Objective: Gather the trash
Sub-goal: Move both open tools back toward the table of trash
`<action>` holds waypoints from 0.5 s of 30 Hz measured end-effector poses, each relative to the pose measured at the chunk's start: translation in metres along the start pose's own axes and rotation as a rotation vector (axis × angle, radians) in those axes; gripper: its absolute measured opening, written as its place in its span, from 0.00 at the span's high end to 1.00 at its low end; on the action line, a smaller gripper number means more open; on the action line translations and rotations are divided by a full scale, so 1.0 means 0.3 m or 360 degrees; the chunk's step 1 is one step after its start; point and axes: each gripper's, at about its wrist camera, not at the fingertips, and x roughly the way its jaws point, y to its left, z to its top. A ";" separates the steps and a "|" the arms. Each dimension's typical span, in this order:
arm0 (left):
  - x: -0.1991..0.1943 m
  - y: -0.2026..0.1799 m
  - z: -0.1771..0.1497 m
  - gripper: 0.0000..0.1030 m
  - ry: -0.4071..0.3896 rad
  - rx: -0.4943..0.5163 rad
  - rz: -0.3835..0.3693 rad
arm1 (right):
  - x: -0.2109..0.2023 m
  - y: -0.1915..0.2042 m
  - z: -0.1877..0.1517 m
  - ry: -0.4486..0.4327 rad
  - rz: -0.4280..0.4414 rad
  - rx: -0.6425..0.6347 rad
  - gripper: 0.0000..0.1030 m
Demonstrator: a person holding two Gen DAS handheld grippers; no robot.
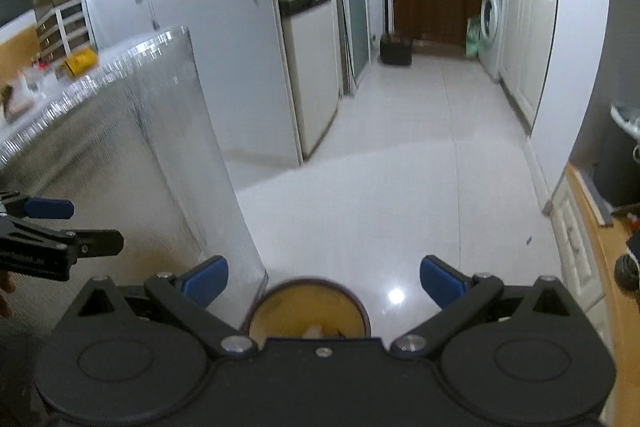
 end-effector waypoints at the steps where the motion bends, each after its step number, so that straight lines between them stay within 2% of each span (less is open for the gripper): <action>1: -0.036 -0.004 0.010 0.00 -0.0040 0.0005 0.0003 | -0.021 0.007 0.007 -0.0031 0.0000 -0.0009 0.00; 10: -0.324 -0.014 0.099 0.00 -0.0365 0.0029 0.0054 | -0.222 0.103 0.087 -0.0363 0.0047 -0.0057 0.00; 15: -0.484 0.034 0.143 0.00 -0.0527 0.0046 0.0135 | -0.285 0.180 0.145 -0.0509 0.0100 -0.0106 0.00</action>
